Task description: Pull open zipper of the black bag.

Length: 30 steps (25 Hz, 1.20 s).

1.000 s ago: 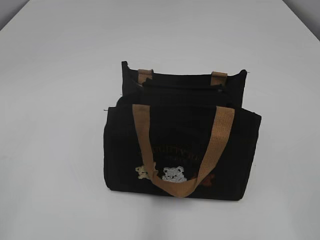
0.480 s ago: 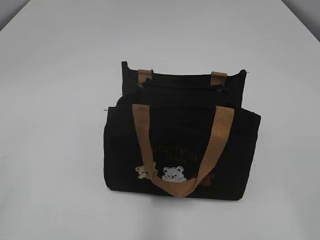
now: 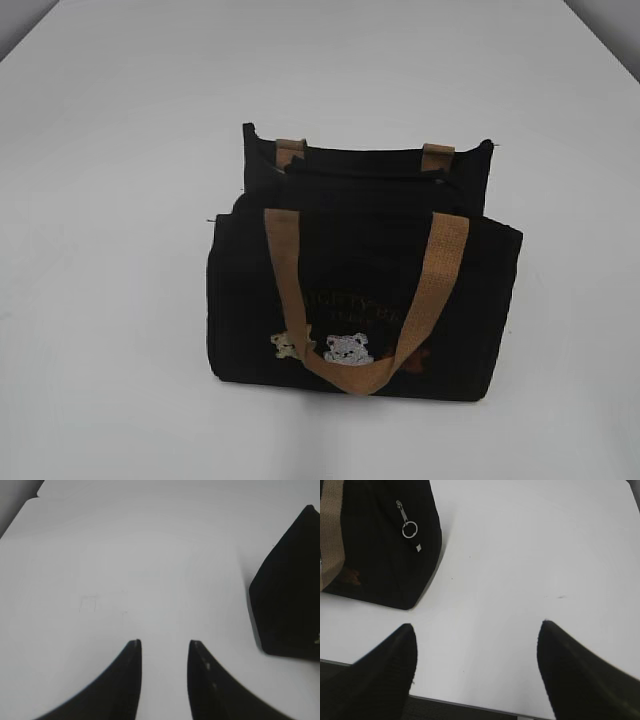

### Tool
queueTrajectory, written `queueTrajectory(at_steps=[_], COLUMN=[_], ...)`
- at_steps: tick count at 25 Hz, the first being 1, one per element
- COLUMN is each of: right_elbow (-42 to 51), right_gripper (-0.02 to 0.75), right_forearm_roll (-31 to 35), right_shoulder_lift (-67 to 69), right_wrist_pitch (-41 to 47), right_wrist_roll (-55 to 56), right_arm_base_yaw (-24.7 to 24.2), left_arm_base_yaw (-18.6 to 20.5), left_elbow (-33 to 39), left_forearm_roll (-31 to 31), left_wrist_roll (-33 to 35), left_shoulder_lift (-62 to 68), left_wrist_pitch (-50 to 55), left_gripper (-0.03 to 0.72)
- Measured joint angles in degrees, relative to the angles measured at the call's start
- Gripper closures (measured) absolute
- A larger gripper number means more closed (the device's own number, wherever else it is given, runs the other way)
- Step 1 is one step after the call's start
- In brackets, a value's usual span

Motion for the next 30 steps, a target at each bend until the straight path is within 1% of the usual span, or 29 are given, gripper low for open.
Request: queueTrajectory(at_steps=[6, 12, 24, 30], right_elbow=[0.00, 0.00, 0.00, 0.00], right_gripper=[0.160, 0.160, 0.160, 0.160], right_forearm_roll=[0.12, 0.17, 0.17, -2.95], right_shoulder_lift=[0.00, 0.00, 0.00, 0.00], right_wrist_pitch=[0.00, 0.00, 0.00, 0.00], right_wrist_roll=[0.00, -0.06, 0.03, 3.39], right_arm_base_yaw=[0.00, 0.00, 0.00, 0.00], left_arm_base_yaw=[-0.11, -1.48, -1.48, -1.48], left_elbow=[0.00, 0.00, 0.00, 0.00], left_forearm_roll=[-0.05, -0.05, -0.05, -0.05], left_wrist_roll=[0.00, 0.00, 0.00, 0.00], left_shoulder_lift=[0.00, -0.06, -0.06, -0.06], left_wrist_pitch=[0.00, 0.00, 0.00, 0.00], left_gripper=[0.450, 0.449, 0.449, 0.452])
